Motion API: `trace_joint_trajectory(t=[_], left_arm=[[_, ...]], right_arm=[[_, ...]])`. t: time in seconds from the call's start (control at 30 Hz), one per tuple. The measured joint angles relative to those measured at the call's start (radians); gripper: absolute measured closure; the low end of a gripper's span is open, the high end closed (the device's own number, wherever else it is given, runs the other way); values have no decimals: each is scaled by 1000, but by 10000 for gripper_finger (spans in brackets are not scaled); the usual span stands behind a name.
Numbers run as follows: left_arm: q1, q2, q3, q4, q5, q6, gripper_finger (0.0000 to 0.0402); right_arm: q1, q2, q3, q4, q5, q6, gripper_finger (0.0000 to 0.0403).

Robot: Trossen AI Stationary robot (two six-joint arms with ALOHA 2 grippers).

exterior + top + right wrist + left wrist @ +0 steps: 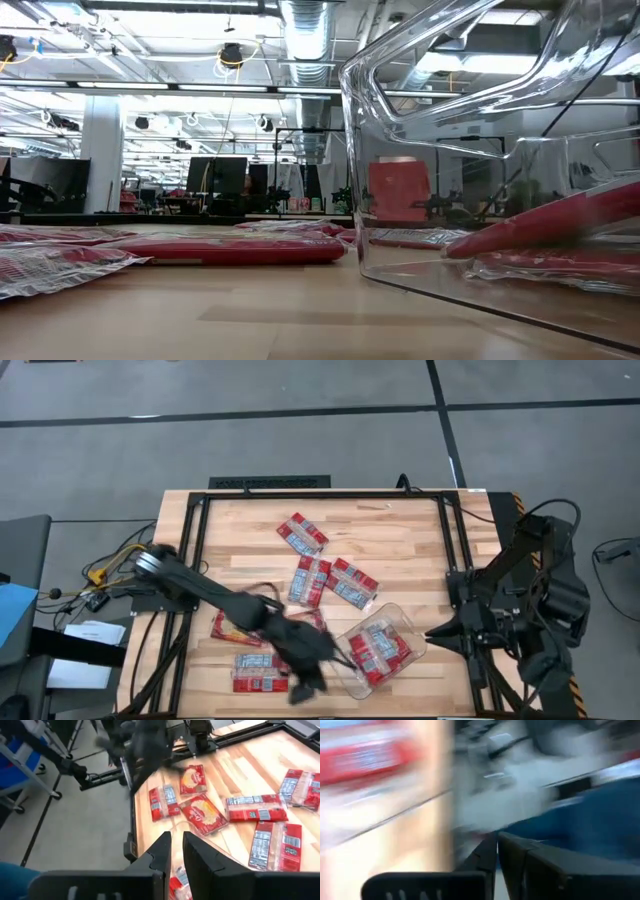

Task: Sort popcorn bags into baskets
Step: Put the red popcorn bag into the transparent bin

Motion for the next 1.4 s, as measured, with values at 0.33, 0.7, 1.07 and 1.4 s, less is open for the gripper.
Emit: trace_joint_trajectory(t=[0.33, 0.7, 1.07, 1.4], left_arm=[[-138, -398, -130, -804, -454, -133, 271], [-278, -680, -759, -771, -424, -887, 104], [-277, -652, -973, -682, -457, -1123, 99], [-270, -468, -978, -536, -383, -1237, 99]], right_arm=[[-47, 1, -81, 12, 7, 70, 328], [-208, 15, -165, 28, -11, 65, 260], [-275, 15, -166, 110, -58, -46, 218], [-276, 15, -166, 111, -62, -53, 232]])
